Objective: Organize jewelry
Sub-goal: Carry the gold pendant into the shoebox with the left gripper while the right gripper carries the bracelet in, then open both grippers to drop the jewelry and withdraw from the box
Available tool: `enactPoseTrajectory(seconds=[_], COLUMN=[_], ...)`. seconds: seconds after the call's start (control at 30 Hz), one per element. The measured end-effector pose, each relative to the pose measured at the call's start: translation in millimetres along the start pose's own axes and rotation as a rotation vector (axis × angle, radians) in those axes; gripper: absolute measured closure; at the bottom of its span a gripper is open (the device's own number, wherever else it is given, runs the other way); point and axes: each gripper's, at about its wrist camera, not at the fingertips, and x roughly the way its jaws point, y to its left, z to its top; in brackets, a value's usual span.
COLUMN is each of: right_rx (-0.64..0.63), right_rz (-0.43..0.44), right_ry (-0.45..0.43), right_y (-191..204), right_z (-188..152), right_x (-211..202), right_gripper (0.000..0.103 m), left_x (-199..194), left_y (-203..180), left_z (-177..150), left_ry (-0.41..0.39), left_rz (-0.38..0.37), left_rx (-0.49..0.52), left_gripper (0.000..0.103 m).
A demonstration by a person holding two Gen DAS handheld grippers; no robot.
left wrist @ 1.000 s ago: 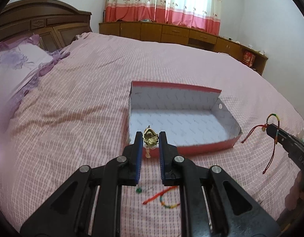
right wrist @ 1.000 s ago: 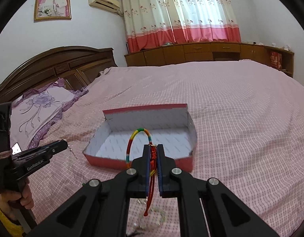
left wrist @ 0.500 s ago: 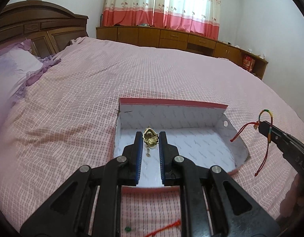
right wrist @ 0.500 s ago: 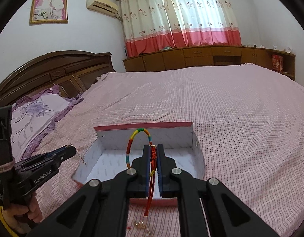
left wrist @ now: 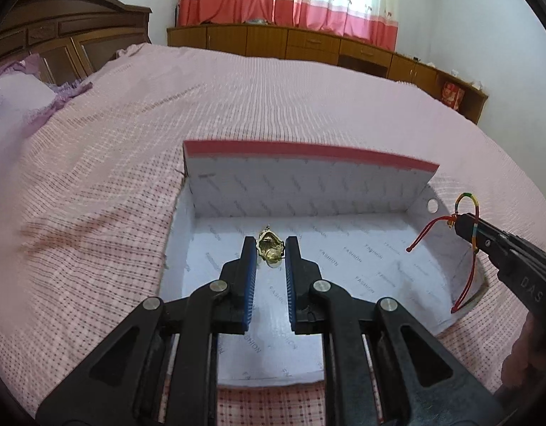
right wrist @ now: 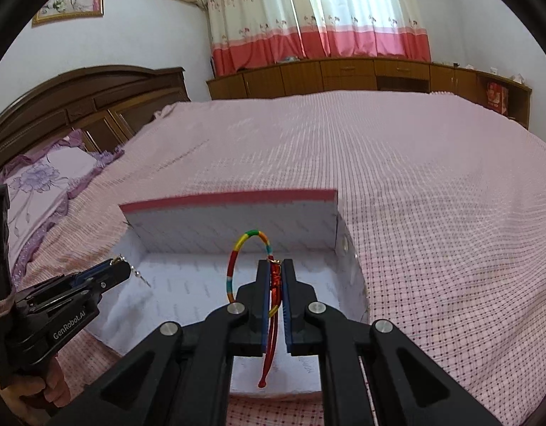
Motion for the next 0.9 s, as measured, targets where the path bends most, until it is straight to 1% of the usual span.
enactPoseTrajectory(seconds=[0.23, 0.43, 0.5, 0.53, 0.57, 0.6, 0.63, 0.67, 0.9], right_rx=[0.023, 0.051, 0.065, 0.073, 0.079, 0.085, 0.088, 0.091, 0.102], right_rz=[-0.008, 0.001, 0.008, 0.013, 0.017, 0.016, 0.015, 0.019, 0.044], right_ry=[0.055, 0.082, 0.080, 0.078, 0.081, 0.079, 0.076, 0.071, 0.036], right_y=[-7, -11, -14, -15, -15, -16, -16, -17, -12], right_z=[-14, -21, -21, -20, -20, -19, -18, -18, -10], right_x=[17, 20, 19, 17, 16, 14, 12, 9, -20], right_gripper=[0.096, 0.095, 0.095, 0.094, 0.089, 0.085, 0.076, 0.074, 0.074], left_x=[14, 15, 14, 13, 11, 9, 7, 3, -26], left_y=[-1, -6, -8, -9, -11, -12, -12, -13, -6], left_z=[-8, -10, -9, -9, -9, -9, -10, -10, -10], left_ry=[0.041, 0.058, 0.061, 0.065, 0.066, 0.065, 0.064, 0.064, 0.059], left_rz=[0.015, 0.015, 0.015, 0.022, 0.024, 0.023, 0.024, 0.023, 0.005], left_rx=[0.007, 0.012, 0.015, 0.017, 0.018, 0.017, 0.016, 0.014, -0.004], left_gripper=[0.096, 0.095, 0.093, 0.089, 0.084, 0.081, 0.077, 0.075, 0.072])
